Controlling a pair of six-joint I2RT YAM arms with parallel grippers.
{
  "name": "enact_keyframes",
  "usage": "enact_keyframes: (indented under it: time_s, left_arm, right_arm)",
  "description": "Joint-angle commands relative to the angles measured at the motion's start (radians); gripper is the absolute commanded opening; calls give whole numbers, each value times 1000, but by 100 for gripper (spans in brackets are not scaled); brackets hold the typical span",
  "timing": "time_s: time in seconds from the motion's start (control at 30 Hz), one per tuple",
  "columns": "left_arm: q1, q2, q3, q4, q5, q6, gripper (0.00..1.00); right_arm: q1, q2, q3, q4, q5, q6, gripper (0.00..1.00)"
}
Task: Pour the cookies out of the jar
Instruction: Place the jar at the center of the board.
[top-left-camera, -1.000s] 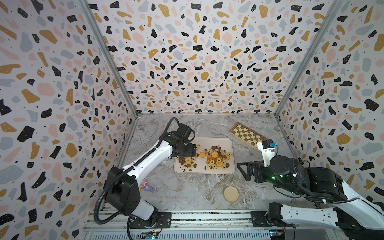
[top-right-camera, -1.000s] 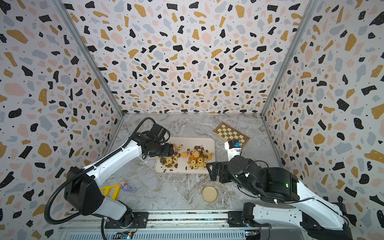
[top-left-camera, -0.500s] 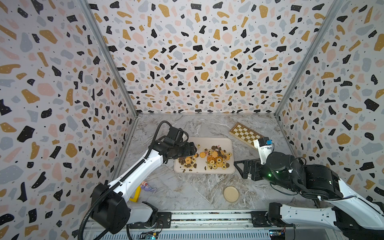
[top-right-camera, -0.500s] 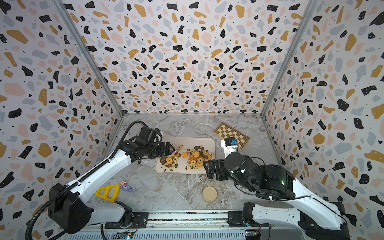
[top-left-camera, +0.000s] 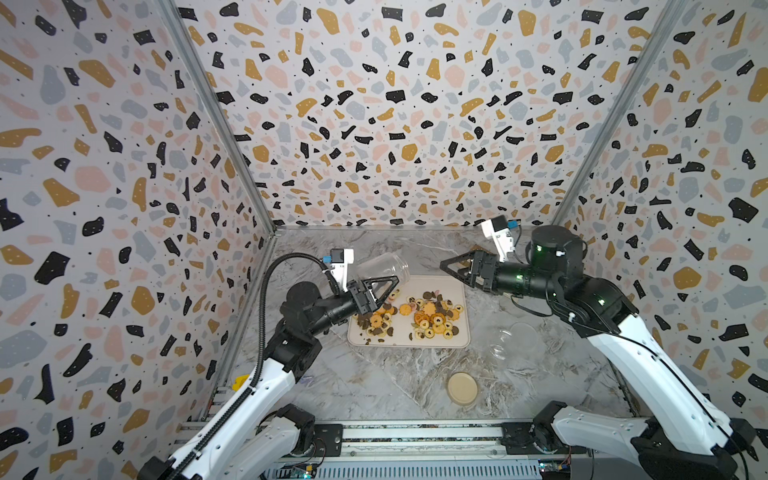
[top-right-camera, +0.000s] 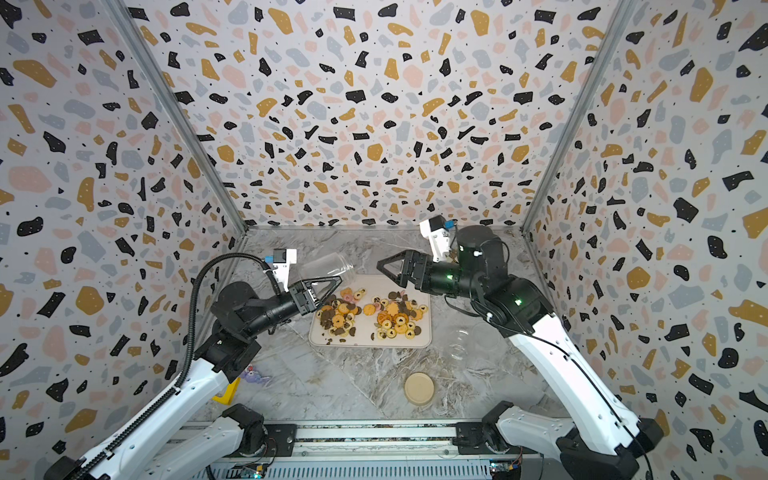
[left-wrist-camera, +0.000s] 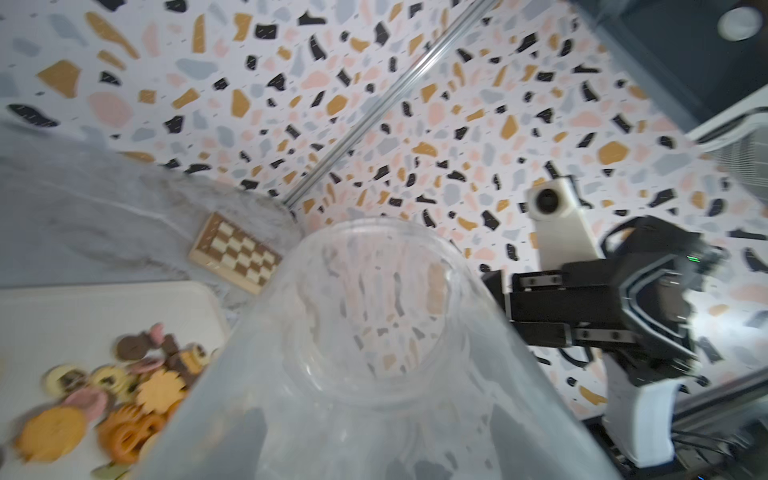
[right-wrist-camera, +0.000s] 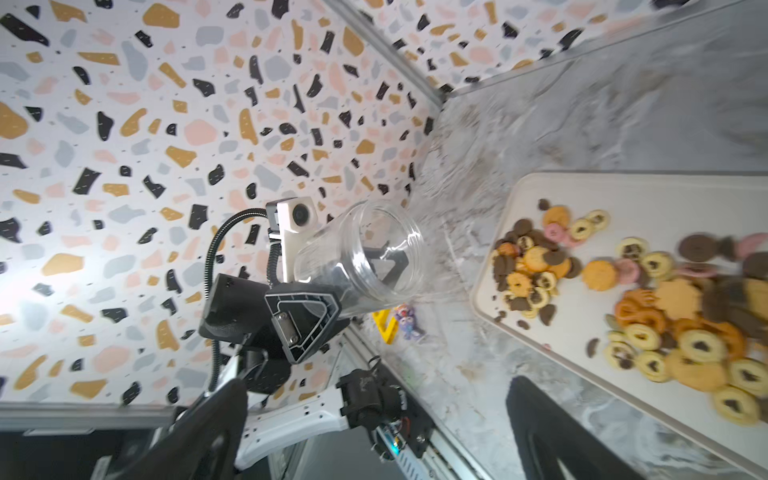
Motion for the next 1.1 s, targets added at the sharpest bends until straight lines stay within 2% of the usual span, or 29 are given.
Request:
enact_keyframes:
  time_s: [0.0, 0.13, 0.4, 0.67, 0.9, 1.07]
  left_arm:
    - [1, -12, -36, 424, 90, -83, 0]
    - [2, 15, -89, 609, 83, -113, 0]
    - [-1, 94, -119, 841, 91, -172, 0]
    - [-34, 100, -133, 854, 117, -151, 0]
    - [-93, 99, -146, 760, 132, -45, 0]
    - [-116, 106, -146, 770, 144, -36, 0]
  right_arm:
    - [-3, -5, 23, 161, -228, 83, 99]
    - [5, 0, -36, 265, -299, 165, 99]
    - [123, 65, -13, 193, -202, 161, 99]
    - [180, 124, 10, 209, -123, 184, 99]
    - [215, 146, 25, 259, -104, 194, 99]
    - [225, 163, 44, 242, -56, 203, 99]
